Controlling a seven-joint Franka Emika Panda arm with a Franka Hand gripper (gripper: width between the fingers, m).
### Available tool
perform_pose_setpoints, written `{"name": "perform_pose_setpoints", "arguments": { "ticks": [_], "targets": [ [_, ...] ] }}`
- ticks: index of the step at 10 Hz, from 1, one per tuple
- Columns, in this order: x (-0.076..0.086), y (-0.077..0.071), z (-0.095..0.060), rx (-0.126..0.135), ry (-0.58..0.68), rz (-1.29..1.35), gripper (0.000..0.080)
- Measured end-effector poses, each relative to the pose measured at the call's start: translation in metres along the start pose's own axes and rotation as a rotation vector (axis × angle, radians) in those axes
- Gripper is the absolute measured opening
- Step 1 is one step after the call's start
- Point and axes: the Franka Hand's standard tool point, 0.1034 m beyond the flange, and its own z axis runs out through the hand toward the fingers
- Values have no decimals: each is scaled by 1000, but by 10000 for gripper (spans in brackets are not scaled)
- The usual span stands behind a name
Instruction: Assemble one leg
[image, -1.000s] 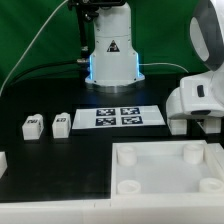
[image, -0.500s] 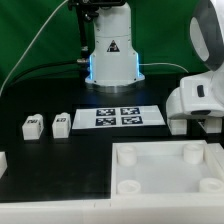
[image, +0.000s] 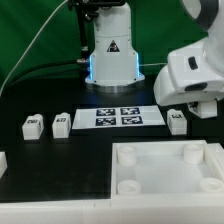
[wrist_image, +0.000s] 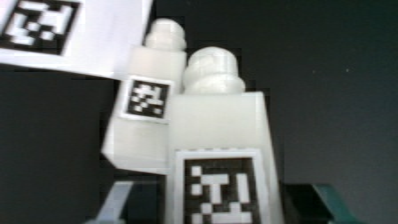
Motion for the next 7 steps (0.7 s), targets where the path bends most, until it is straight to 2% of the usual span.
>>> {"name": "perform_pose_setpoints", "arguments": {
  "ticks": [1,2,3,4,5,6,7],
  "targets": [
    [-3,14,-30,7,129,-11,291],
    [-13,29,-49,8,241,-10,291],
    [-19,35,-57,21,283,3,291],
    [-7,36,-63,16,409,6,291],
    [-9,37,-60,7,478,8,291],
    [0,41,-69,-2,587,-5,291],
    [16,51,-89,-14,702,-27,291]
  ]
}}
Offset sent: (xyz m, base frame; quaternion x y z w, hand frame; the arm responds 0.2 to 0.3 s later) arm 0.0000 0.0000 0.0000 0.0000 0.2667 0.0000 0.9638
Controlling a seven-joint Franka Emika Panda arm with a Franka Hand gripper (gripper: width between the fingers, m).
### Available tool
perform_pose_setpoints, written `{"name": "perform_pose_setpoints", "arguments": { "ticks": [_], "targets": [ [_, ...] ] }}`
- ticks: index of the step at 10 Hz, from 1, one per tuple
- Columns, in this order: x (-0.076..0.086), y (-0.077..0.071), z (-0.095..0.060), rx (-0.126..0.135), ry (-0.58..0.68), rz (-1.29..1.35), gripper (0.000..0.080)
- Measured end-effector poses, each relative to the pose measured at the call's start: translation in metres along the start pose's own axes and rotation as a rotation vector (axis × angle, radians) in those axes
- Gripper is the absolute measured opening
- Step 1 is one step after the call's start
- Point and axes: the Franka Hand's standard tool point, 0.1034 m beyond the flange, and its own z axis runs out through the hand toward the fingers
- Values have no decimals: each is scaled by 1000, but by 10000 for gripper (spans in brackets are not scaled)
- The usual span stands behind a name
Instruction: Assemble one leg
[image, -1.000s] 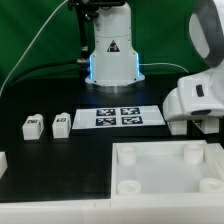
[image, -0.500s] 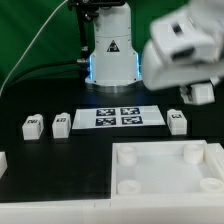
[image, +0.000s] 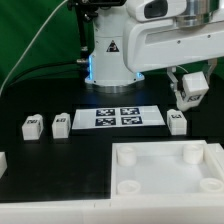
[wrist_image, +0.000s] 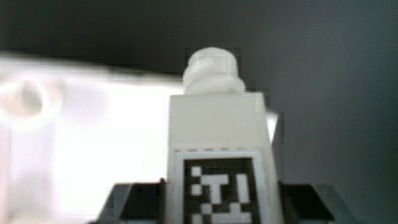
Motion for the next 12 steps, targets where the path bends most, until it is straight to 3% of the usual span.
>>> {"name": "perform_pose_setpoints", "arguments": {
  "ticks": [2,4,7,8,10,12],
  "targets": [
    [49,25,-30,-38,256,-64,291],
    [81,21,-52,-72,525,-80,291],
    [78,30,-46,-110,725,-83,291],
    [75,29,-37,-100,665,-85,291],
    [75,28,-35,-100,676,-86,291],
    [68,19,3,-76,629,-90,291]
  ]
}}
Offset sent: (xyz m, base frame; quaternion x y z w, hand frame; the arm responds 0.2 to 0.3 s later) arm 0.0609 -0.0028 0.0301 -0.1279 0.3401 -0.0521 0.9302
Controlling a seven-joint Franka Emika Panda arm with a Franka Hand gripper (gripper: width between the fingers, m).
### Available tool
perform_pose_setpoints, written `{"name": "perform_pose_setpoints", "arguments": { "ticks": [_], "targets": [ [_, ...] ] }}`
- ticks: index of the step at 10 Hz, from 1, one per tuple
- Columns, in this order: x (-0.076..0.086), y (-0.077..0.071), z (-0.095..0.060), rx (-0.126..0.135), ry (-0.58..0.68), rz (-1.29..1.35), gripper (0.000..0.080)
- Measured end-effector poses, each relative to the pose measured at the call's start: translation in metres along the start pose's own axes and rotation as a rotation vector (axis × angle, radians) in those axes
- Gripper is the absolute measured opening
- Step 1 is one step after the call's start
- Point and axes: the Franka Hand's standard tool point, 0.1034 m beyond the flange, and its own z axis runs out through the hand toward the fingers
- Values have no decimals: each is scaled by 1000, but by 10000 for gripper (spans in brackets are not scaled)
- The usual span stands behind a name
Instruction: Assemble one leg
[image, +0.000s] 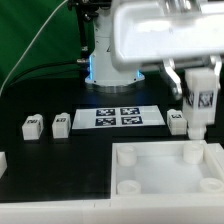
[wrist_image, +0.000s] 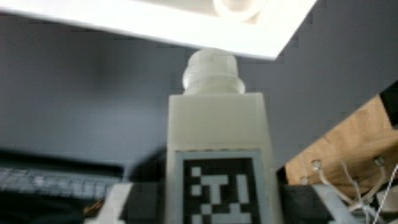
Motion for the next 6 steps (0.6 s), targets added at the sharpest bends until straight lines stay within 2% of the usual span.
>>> {"name": "perform_pose_setpoints", "arguments": {
  "ticks": [3,5,6],
  "targets": [
    [2,-4,26,13,-4,15,291],
    [8,-8,36,20,-6,18,291],
    [16,-5,38,16,2,28,291]
  ]
}}
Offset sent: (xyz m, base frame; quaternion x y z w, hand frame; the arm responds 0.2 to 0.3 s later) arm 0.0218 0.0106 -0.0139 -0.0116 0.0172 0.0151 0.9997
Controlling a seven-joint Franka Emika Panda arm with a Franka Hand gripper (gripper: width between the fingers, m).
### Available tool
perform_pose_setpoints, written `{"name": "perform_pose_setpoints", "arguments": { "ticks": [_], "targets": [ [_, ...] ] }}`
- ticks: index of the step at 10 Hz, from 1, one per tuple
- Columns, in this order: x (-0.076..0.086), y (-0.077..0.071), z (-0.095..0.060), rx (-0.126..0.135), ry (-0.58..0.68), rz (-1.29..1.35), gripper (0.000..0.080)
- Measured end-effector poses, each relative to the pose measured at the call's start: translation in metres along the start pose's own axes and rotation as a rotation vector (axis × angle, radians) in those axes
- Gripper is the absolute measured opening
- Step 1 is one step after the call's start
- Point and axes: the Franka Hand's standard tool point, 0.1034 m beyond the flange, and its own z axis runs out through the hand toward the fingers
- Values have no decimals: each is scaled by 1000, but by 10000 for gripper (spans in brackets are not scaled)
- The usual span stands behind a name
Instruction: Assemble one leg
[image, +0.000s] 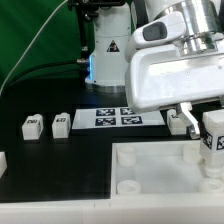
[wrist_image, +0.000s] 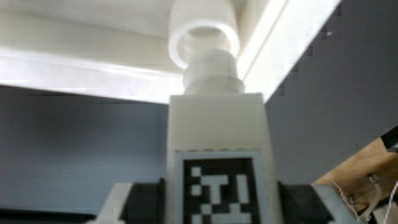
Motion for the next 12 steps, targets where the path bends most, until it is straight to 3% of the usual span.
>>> {"name": "perform_pose_setpoints", "arguments": {
  "ticks": [1,4,9,12],
  "targets": [
    [2,1,2,-1,3,3,291],
    [-12,-2,12,4,-5,4,291],
    [-13,-3,12,4,-6,2,291],
    [-22,-1,13,3,-24,-1,291]
  ]
}}
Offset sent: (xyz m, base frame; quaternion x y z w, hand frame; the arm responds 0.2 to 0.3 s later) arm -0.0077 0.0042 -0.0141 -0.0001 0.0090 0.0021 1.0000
